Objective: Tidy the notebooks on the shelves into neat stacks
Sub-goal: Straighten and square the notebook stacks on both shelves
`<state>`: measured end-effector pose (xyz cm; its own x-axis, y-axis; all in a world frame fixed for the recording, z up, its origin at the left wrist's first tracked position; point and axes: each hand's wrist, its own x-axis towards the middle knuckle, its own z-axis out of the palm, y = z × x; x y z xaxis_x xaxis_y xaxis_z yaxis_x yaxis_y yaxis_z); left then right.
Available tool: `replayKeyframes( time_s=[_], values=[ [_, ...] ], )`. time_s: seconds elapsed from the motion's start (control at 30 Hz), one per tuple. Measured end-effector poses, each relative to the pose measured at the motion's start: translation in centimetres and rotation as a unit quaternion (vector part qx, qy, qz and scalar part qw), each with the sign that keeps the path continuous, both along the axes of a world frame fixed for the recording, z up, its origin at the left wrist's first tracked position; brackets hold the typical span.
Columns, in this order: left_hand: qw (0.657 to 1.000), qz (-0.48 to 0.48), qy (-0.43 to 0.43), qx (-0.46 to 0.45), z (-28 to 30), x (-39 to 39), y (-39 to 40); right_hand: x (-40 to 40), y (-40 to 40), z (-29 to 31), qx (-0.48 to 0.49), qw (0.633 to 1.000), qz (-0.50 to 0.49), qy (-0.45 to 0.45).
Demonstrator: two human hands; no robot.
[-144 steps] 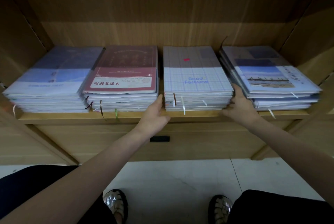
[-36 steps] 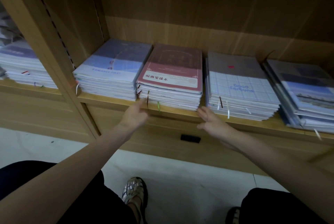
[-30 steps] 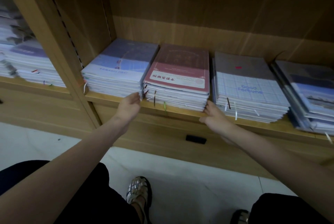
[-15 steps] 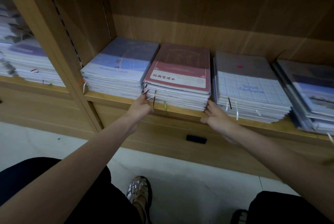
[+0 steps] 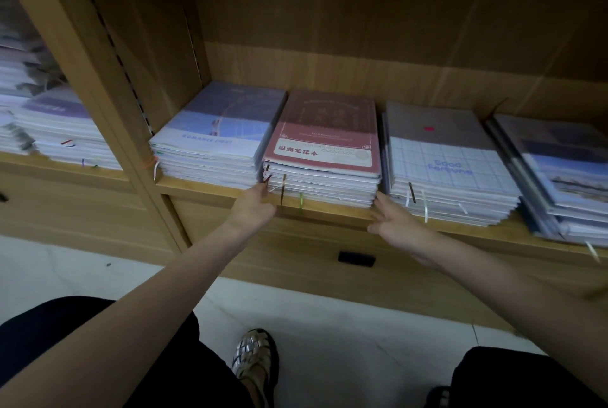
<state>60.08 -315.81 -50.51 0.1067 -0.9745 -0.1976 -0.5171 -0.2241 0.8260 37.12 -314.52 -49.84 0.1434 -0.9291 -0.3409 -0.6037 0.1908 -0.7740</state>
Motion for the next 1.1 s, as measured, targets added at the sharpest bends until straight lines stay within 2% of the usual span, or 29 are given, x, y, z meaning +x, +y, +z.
replayKeyframes(
  time_s=[0.1,0.17,0.23,0.43,0.57,0.7,0.83,0.93,1.03,1.1],
  values=[
    [0.985,-0.017,-0.124,-0.121,0.7,-0.2,2.1,-1.1,0.8,1.2,-0.023,0.997,0.045,0.065],
    [0.965,-0.052,-0.147,-0.213,0.9,-0.5,2.9,-1.7,1.4,2.8,-0.052,0.992,0.077,0.085],
    [0.951,-0.072,-0.145,-0.265,1.5,-1.5,2.9,-2.5,2.1,4.7,-0.088,0.99,0.08,0.072],
    [0.941,-0.115,-0.132,-0.289,3.4,-7.9,1.5,-9.6,4.0,6.8,-0.161,0.983,-0.01,0.087],
    [0.933,-0.175,-0.103,-0.298,3.8,-13.7,1.6,-16.2,6.4,5.7,-0.17,0.973,-0.098,0.12],
    [0.925,-0.228,-0.083,-0.293,3.1,-19.2,1.9,-22.4,9.3,4.3,-0.17,0.961,-0.202,0.085],
    [0.912,-0.279,-0.073,-0.292,1.9,-24.1,2.4,-27.4,11.0,3.1,-0.155,0.951,-0.253,0.09],
    [0.908,-0.308,-0.078,-0.274,1.2,-28.3,2.4,-29.9,10.7,2.4,-0.202,0.928,-0.241,0.198],
    [0.914,-0.331,-0.078,-0.22,0.5,-32.9,2.6,-31.0,9.0,1.9,-0.257,0.88,-0.157,0.367],
    [0.921,-0.314,-0.068,-0.22,-0.3,-35.3,2.4,-31.2,7.1,1.9,-0.257,0.846,-0.093,0.458]
  ],
)
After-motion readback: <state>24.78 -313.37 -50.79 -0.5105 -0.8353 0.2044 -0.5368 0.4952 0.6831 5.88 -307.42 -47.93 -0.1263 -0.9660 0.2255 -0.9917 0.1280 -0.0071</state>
